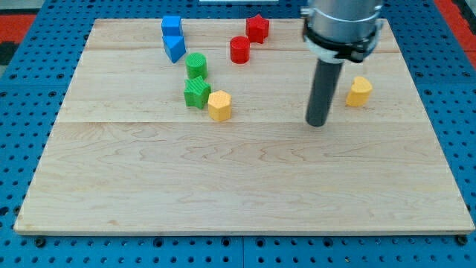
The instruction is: Put the yellow hexagon in between the yellow heart and green star
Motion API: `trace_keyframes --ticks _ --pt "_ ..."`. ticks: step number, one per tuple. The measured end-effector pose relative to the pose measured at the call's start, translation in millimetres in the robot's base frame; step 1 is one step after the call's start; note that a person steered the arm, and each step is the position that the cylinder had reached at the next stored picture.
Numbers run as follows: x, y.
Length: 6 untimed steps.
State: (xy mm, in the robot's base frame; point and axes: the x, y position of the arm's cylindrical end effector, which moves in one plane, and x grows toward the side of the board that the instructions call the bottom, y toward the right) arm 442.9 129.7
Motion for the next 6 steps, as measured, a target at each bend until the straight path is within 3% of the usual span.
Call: trace_keyframes --ticks 2,3,4,5,6 --pt "13 11" --pt "65 -95" --pt "38 -221" --pt "-13 -238" --pt "-19 -149"
